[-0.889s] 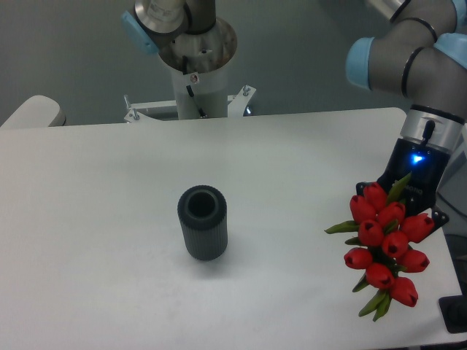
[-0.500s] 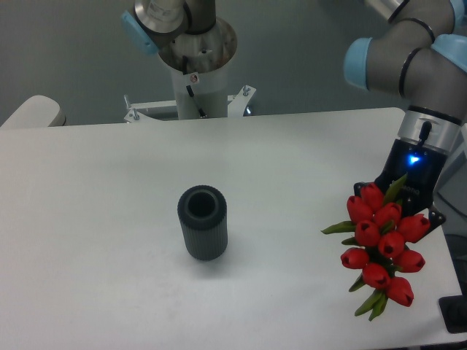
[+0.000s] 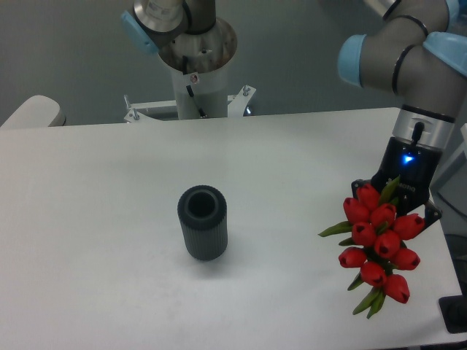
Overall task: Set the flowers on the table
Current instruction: 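Lift the red tulip bunch slightly with the gripper, then move the held tulips toward the vase and lower them onto the table, then open the gripper to release the tulips and raise it away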
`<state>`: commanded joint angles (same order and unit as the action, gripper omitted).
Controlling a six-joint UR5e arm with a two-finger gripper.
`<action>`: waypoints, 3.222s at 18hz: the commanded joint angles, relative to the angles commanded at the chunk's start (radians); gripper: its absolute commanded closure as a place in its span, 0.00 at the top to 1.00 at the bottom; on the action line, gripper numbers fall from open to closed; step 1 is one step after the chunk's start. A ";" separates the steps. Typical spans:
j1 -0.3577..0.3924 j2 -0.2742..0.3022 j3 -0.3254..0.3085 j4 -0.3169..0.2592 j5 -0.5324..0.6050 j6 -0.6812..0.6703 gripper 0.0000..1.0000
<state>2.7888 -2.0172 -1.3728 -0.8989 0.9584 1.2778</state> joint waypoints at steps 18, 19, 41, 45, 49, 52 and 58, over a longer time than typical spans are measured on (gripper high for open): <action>-0.060 0.029 -0.141 0.018 0.543 0.035 0.32; -0.069 0.028 -0.149 0.020 0.577 0.035 0.32; -0.184 -0.084 -0.229 0.014 0.770 -0.120 0.34; -0.184 -0.084 -0.229 0.037 0.769 -0.120 0.75; -0.186 -0.072 -0.221 0.058 0.769 -0.117 1.00; -0.187 -0.051 -0.204 0.058 0.769 -0.112 1.00; -0.203 -0.035 -0.112 0.054 0.760 -0.117 1.00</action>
<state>2.5863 -2.0525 -1.4850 -0.8452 1.7182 1.1612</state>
